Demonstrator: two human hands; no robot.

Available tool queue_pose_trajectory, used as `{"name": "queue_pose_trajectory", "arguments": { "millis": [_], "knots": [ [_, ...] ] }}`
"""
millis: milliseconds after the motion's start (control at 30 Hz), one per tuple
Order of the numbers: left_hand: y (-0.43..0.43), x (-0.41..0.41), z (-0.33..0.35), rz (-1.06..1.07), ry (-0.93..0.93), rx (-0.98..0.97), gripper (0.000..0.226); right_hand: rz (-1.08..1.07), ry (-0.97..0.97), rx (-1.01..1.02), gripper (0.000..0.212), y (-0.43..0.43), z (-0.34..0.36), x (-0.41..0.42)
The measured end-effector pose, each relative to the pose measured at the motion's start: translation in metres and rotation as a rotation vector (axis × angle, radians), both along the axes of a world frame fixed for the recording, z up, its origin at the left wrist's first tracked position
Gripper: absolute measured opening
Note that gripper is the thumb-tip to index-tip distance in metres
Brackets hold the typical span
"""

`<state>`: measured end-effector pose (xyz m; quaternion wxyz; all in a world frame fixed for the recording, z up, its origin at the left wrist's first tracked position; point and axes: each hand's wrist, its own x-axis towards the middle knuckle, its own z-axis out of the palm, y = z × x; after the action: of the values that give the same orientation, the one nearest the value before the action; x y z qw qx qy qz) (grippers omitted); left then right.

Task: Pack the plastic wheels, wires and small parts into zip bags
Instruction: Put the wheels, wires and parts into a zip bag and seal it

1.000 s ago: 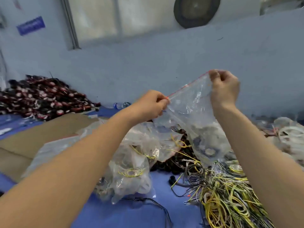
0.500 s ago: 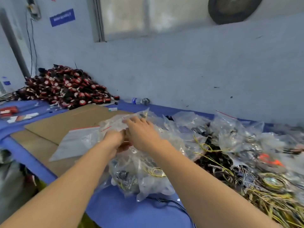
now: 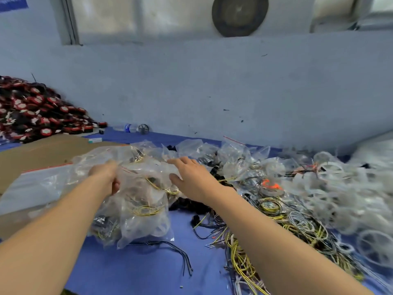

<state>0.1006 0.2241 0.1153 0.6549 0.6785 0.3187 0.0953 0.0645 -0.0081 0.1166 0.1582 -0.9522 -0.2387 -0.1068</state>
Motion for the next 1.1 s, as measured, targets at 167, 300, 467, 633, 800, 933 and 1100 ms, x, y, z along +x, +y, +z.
{"name": "queue_pose_trajectory", "arguments": {
  "millis": [167,300,467,633,800,933,1100],
  "knots": [
    [-0.065,-0.006,0.005,0.073,-0.133,0.698,0.049,-0.181,0.071,0.159,0.046,-0.075,-0.021,-0.007],
    [-0.138,-0.003,0.003,-0.088,-0.261,0.979,0.055,-0.284,0.075,0.286,0.041,-0.118,-0.047,-0.009],
    [-0.216,0.022,0.006,-0.398,-0.341,1.223,0.05,-0.339,0.089,0.361,0.039,-0.158,-0.076,0.0],
    [-0.24,0.083,-0.013,-0.644,-0.126,1.5,0.027,-0.362,0.054,0.429,0.038,-0.185,-0.084,0.008],
    [-0.206,0.138,-0.066,-0.829,0.378,1.743,0.034,-0.361,0.01,0.428,0.038,-0.209,-0.082,0.012],
    [-0.2,0.159,-0.079,-0.772,0.376,1.786,0.029,-0.345,-0.027,0.461,0.036,-0.217,-0.084,0.013],
    [-0.203,0.154,-0.082,-0.599,0.251,1.778,0.034,-0.334,-0.04,0.472,0.034,-0.221,-0.086,0.01]
  ]
}}
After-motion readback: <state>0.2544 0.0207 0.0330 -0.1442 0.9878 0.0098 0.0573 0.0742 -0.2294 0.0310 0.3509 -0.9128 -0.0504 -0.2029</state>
